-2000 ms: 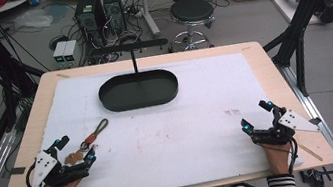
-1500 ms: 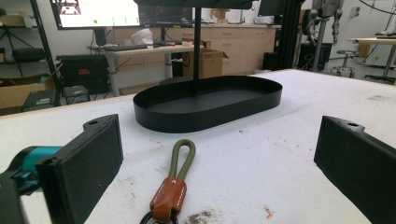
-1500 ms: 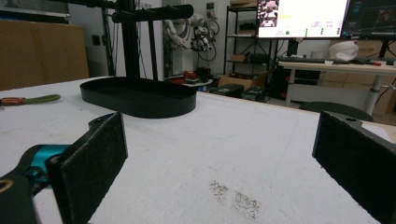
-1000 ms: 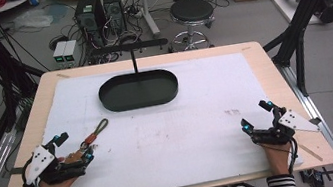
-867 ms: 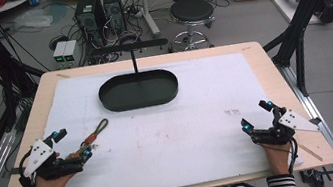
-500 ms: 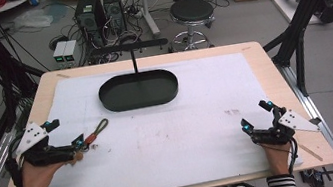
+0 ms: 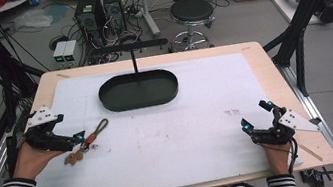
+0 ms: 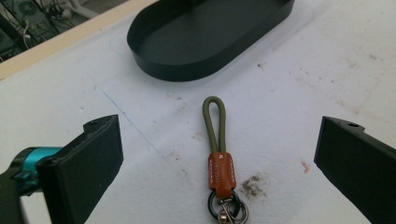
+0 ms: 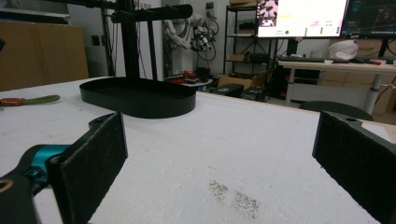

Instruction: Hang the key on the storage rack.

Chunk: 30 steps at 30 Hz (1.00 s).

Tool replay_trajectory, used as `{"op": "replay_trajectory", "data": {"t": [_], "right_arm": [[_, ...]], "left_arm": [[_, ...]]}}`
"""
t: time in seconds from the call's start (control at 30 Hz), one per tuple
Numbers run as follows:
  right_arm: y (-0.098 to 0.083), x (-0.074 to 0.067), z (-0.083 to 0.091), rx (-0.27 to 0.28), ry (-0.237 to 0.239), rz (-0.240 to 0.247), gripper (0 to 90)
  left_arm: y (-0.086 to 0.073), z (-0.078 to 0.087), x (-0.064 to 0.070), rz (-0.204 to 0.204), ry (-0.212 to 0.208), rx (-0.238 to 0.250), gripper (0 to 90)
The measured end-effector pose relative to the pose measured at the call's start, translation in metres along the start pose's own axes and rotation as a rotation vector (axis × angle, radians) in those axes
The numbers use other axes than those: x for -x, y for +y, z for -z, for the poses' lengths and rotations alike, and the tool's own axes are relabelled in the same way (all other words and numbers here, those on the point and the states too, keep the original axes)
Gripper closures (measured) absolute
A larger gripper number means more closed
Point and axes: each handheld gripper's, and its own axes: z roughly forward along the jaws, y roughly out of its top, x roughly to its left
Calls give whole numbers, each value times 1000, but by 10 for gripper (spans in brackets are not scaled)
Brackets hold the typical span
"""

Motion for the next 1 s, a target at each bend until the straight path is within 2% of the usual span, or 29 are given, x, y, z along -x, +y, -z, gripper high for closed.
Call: {"op": "replay_trajectory", "data": {"t": [0.27, 0.37, 0.63, 0.73, 0.93, 1.0], "right_arm": [[0, 0, 0, 0, 0, -4, 22], [0, 0, 0, 1, 0, -4, 22], [0, 0, 0, 0, 0, -3, 22], [0, 0, 0, 0, 0, 0, 22], [0, 0, 0, 1, 3, 2, 22], [0, 0, 1, -2, 3, -7, 22]], "left_arm": [[7, -15, -5, -24, -16, -127, 17], [9, -21, -8, -21, -22, -159, 17], [13, -38, -9, -44, -43, -294, 17], [16, -45, -7, -66, -46, -325, 18], [16, -55, -6, -67, -50, -378, 22], [15, -57, -7, -68, -55, -389, 75]]}}
